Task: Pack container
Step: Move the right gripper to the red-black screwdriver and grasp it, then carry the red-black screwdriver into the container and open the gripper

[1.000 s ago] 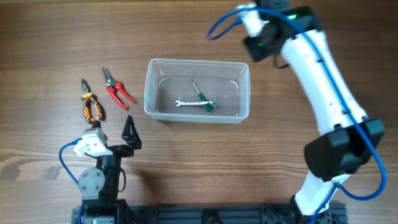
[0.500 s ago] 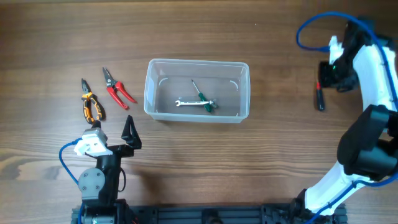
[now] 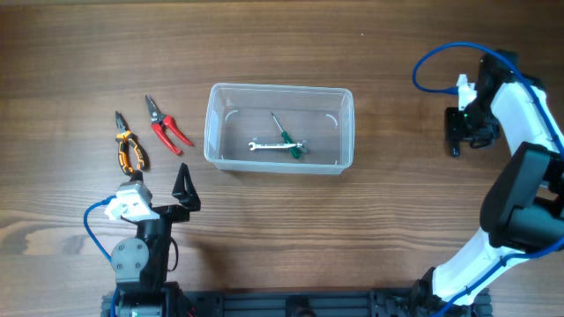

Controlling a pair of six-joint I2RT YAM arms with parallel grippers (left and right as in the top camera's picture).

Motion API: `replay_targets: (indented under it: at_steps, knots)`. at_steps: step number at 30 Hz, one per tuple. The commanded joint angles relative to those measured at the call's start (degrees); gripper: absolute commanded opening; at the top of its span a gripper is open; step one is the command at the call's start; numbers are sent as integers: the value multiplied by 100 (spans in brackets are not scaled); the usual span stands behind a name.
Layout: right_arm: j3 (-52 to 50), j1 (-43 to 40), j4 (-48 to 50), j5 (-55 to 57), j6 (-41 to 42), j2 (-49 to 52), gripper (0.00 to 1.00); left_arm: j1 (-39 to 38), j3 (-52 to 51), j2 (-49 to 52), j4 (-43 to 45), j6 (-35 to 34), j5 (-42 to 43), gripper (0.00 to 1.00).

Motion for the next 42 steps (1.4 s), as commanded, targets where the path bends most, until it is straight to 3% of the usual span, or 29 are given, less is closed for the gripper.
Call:
replay_targets:
  at_steps: [1, 5, 7, 17, 20, 34, 36, 39, 42]
  knots:
    - [-79, -212, 68, -26, -92, 205, 41, -37, -33, -26, -4, 136, 50, 100]
    - [-79, -304, 116, -376, -127, 400, 41, -37, -33, -26, -4, 136, 50, 100]
    - [-79, -295, 149, -378, -129, 431, 35, -37, -33, -26, -4, 136, 50, 100]
    - [-83, -295, 280, -531, -422, 439, 36, -37, -33, -26, -4, 136, 50, 100]
    - [-149, -295, 376, -529, -444, 442, 42, -37, -33, -26, -4, 136, 50, 100]
    - [-160, -295, 363, -551, -553, 831, 41, -37, -33, -26, -4, 136, 50, 100]
    - [-160, -295, 382, -553, -551, 831, 35, -37, -33, -26, -4, 136, 48, 100]
    - [-160, -295, 380, -551, -551, 831, 9, -37, -33, -26, -4, 136, 50, 100]
    - [-157, -295, 361, -553, -544, 831, 4, -37, -33, -26, -4, 136, 50, 100]
